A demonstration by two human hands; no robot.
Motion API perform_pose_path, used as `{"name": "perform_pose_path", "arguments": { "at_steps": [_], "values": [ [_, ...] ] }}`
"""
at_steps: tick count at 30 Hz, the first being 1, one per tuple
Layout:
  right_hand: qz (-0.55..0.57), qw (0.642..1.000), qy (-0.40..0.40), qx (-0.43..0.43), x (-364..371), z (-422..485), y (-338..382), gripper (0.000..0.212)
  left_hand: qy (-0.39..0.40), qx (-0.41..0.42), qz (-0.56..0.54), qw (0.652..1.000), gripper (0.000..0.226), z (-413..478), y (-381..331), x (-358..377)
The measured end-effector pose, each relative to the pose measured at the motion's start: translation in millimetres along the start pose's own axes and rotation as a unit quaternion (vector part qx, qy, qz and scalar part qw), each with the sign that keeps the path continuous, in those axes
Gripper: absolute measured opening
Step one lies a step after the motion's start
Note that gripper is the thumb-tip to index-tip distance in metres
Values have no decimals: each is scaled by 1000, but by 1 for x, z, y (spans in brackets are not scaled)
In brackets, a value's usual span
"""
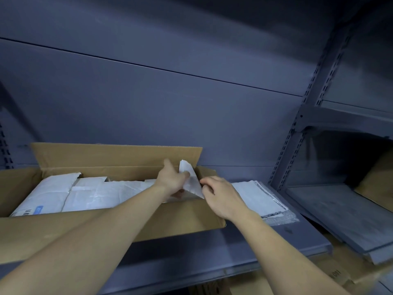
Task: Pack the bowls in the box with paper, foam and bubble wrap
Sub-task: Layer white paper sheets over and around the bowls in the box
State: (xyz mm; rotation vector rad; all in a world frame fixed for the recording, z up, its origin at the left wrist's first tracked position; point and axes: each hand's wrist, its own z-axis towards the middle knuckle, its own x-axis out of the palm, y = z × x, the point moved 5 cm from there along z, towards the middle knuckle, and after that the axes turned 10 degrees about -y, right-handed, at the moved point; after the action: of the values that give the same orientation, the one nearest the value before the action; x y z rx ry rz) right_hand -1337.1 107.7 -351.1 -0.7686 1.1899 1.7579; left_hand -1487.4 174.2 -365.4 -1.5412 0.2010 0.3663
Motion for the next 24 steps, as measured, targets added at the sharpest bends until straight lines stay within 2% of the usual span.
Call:
{"name": "perform_pose_path", "arguments": {
  "at_steps": [2, 3, 6, 7, 9, 13, 15, 20, 24],
  "values": [
    [-12, 1000, -18, -10, -1, 4, 1, 34, 4, 58, 40, 998, 75, 1, -1, -3],
    [-15, 999, -28, -7, -1, 6, 2, 33, 18, 68, 54, 996, 72, 0, 1, -1],
    [-46, 999, -20, -20, 4, 11, 7, 37, 63, 81, 121, 987, 31, -3, 5, 8],
    [-59, 998, -4, -28, 7, 11, 8, 40, 84, 82, 148, 982, 26, -3, 8, 12],
    [-79, 996, 22, -45, 12, 14, 9, 41, 109, 90, 190, 972, 37, -2, 11, 17],
    [-85, 995, 13, -51, 12, 29, 9, 39, 94, 128, 261, 952, 43, 6, 7, 6],
    [-108, 992, 27, -59, 15, 36, 12, 38, 99, 148, 316, 932, 42, 9, 7, 0],
    [-166, 976, 135, -43, 30, 41, 15, 33, 144, 178, 372, 900, 36, 8, 14, -3],
    [-161, 977, 133, -46, 26, 44, 18, 31, 124, 222, 397, 882, 35, 8, 14, -9]
  ]
}}
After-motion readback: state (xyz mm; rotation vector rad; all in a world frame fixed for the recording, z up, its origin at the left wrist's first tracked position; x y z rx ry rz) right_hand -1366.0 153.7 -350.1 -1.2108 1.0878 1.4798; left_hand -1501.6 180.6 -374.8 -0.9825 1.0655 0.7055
